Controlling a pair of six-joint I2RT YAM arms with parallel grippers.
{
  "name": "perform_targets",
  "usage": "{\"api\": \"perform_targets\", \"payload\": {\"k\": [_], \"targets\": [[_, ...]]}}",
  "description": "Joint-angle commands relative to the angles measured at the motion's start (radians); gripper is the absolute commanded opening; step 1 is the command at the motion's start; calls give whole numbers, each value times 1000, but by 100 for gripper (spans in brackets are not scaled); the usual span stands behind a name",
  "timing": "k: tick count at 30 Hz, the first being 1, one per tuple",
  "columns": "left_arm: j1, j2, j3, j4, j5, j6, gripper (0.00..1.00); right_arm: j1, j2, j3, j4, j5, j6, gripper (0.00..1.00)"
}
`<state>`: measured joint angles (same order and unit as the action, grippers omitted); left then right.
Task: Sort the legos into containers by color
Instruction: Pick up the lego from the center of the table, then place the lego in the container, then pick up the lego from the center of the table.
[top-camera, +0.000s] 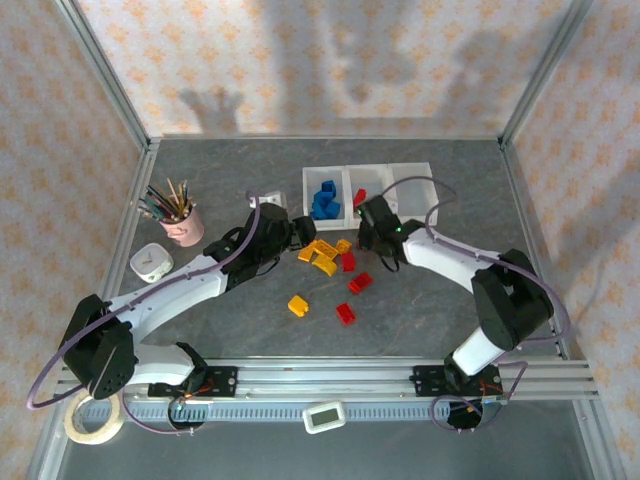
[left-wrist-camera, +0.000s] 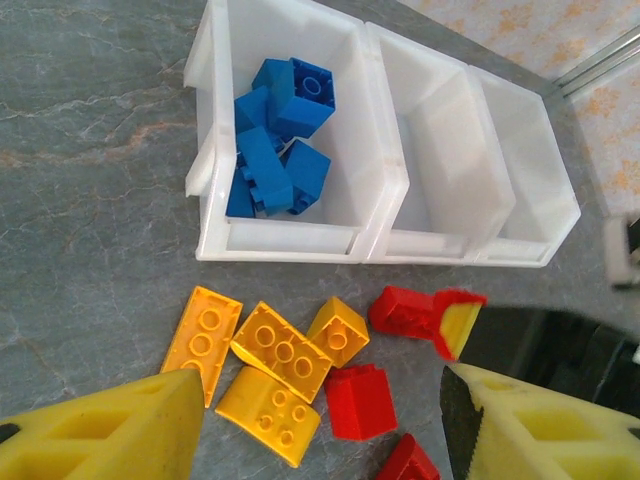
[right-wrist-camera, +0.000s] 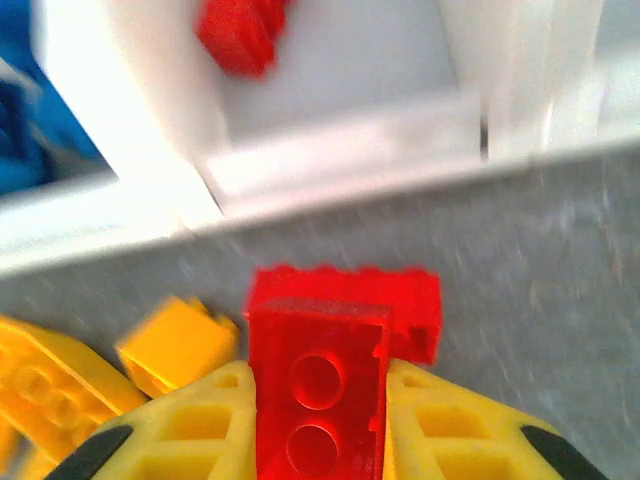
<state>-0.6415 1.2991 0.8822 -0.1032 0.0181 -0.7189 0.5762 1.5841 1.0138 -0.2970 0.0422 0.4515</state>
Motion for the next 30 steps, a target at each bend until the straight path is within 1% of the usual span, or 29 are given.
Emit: {"api": "perform_targets", "payload": {"k": [1, 3, 7, 8, 9, 10, 11, 12, 14, 15, 17, 22, 26, 30], "targets": [[-6, 13, 42, 44, -16, -16, 65, -38, 41, 96, -5, 45, -58, 27], [-6, 31, 56, 46, -26, -18, 66, -63, 113, 160, 2, 31, -79, 27], [-6, 62, 92, 29, -55, -16, 66, -90, 220, 285, 7, 51, -113, 28], [-6, 66, 91, 39, -59, -16, 66, -101, 253, 318, 6, 53, -121, 32], [-6, 68, 93, 45, -65, -16, 66, -110, 291, 359, -9, 54, -128, 39], [-4, 72, 97, 45, -66, -12, 66, -118, 321, 395, -27, 66, -131, 43], [-5, 78, 105, 38, -67, -10, 66, -124, 354, 433, -48, 75, -137, 45], [-4, 82, 117, 25, -67, -8, 66, -129, 371, 460, -63, 77, -143, 46], [-4, 79, 125, 17, -66, -1, 66, -129, 364, 473, -70, 72, -149, 55], [-6, 72, 122, 19, -66, 2, 66, -130, 342, 459, -59, 67, -147, 58], [-4, 61, 109, 20, -67, 5, 66, -129, 293, 421, -49, 61, -138, 61], [-7, 41, 89, 6, -44, 12, 66, -124, 163, 256, -34, 25, -103, 69], [-7, 13, 48, 16, -27, -11, 66, -96, 77, 114, -19, 14, -66, 76], [-7, -24, -13, 30, -55, -38, 66, -50, 22, -3, 7, 37, -22, 86]]}}
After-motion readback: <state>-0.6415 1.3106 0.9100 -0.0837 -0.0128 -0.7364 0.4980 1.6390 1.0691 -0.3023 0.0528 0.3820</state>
